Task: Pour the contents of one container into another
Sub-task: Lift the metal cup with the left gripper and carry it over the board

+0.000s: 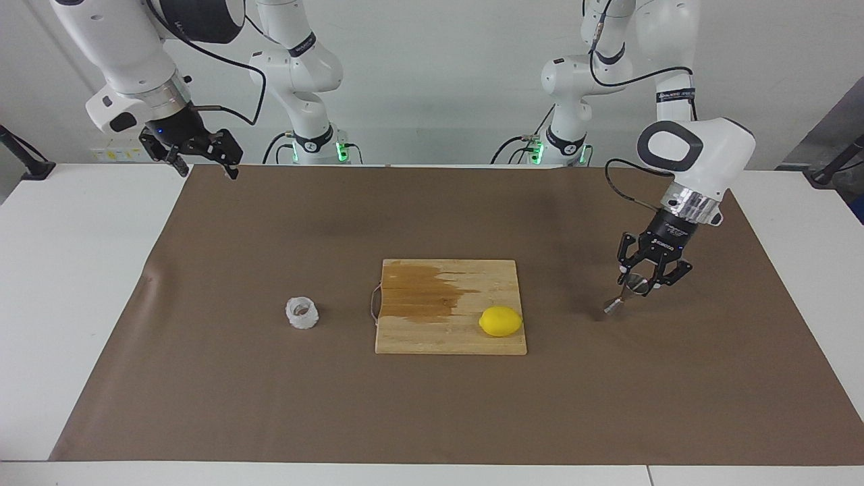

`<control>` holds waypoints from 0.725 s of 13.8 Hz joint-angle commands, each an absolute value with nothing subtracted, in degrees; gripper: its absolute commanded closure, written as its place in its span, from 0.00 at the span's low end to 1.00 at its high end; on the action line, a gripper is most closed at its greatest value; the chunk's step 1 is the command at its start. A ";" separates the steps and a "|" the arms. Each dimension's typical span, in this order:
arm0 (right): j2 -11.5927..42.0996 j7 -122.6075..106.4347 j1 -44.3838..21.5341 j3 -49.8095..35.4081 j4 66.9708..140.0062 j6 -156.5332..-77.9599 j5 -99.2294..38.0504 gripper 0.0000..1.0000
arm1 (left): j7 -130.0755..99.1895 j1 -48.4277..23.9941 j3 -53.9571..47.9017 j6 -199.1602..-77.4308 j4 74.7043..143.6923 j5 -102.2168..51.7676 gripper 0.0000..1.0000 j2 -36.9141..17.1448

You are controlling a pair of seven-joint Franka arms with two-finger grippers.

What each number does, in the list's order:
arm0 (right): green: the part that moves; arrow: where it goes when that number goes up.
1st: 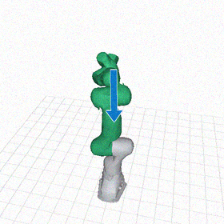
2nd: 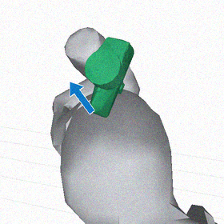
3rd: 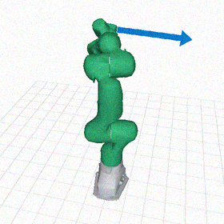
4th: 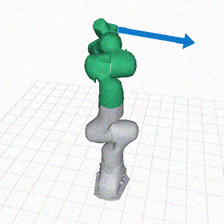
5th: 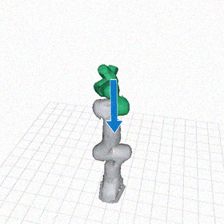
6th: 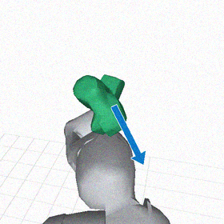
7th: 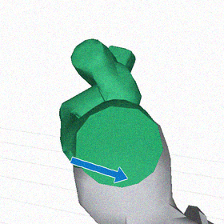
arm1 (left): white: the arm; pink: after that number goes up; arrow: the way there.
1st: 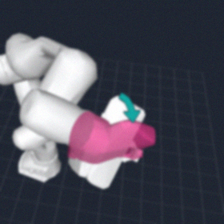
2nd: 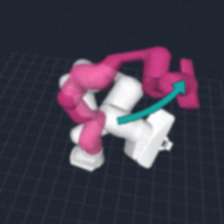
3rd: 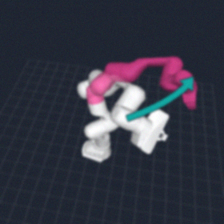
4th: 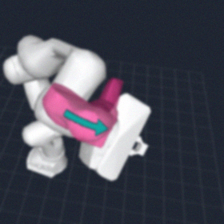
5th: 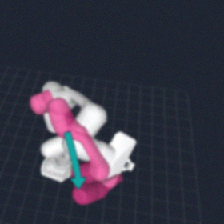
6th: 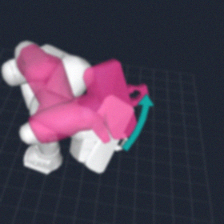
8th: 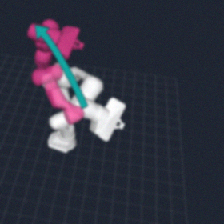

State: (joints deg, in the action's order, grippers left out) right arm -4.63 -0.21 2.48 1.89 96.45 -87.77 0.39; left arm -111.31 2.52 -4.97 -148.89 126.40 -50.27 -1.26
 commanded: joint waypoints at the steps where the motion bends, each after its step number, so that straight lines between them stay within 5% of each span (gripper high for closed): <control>1: -4.83 0.44 2.72 2.02 96.33 -87.63 -0.70 0.00 | -110.39 1.85 -5.18 -145.12 124.20 -50.63 1.00 0.08; 10: -4.83 0.44 2.72 2.02 96.33 -87.63 -0.70 0.00 | -114.76 -12.38 -5.54 -144.93 119.89 -45.29 1.00 1.32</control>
